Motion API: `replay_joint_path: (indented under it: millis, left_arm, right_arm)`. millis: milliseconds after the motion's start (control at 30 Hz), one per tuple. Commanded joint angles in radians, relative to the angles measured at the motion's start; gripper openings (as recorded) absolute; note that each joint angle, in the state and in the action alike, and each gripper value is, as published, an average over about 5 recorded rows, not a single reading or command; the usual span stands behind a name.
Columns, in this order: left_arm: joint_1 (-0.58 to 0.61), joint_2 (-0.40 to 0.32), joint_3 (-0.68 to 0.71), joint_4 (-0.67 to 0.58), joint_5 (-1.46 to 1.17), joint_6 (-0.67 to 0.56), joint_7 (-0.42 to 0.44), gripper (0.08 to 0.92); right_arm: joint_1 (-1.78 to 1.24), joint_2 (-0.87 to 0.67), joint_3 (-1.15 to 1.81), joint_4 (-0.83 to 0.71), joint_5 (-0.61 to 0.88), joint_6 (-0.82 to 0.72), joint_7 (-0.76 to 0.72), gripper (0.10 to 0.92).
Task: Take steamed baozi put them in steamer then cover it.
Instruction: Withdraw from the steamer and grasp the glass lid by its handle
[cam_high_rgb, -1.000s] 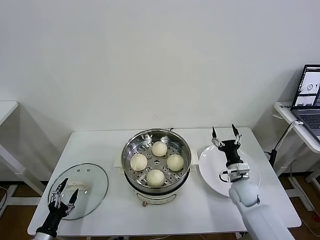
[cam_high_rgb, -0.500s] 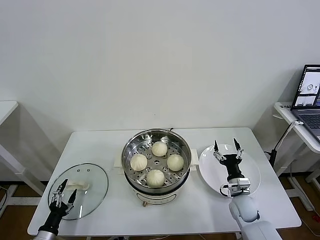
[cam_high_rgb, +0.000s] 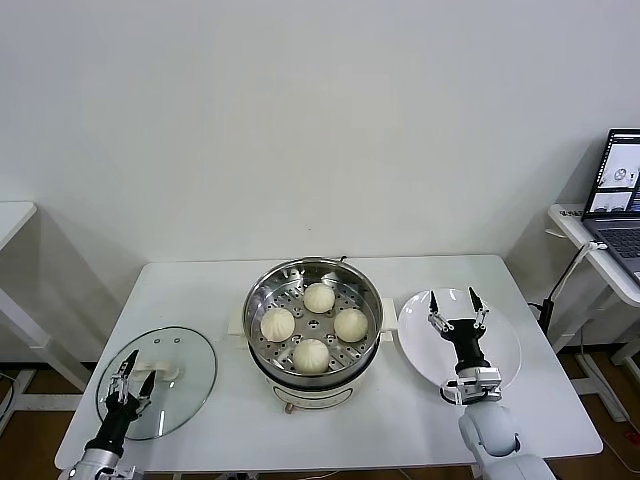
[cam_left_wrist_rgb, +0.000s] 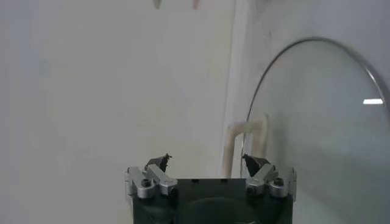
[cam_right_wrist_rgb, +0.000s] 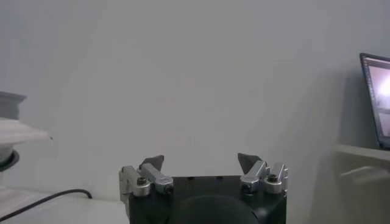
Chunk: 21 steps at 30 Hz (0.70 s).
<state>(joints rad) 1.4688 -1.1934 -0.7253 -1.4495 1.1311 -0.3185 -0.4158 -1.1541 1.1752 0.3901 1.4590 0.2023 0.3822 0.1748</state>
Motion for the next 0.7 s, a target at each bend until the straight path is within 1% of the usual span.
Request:
replay_joint_path:
  millis: [33, 633, 700]
  left_arm:
    - [-0.046, -0.006, 0.009, 0.032, 0.009, 0.009, -0.007, 0.823]
    - [-0.113, -0.022, 0.028, 0.087, 0.029, 0.03, -0.006, 0.823]
    - [-0.119, -0.021, 0.028, 0.097, 0.036, 0.035, -0.003, 0.81]
  right_arm:
    - [-0.01, 0.008, 0.008, -0.002, -0.008, 0.003, -0.002, 0.823]
    - [-0.025, 0.011, 0.03, -0.004, -0.018, 0.01, -0.005, 0.823]
    - [-0.025, 0.011, 0.031, -0.002, -0.019, 0.01, -0.005, 0.823]
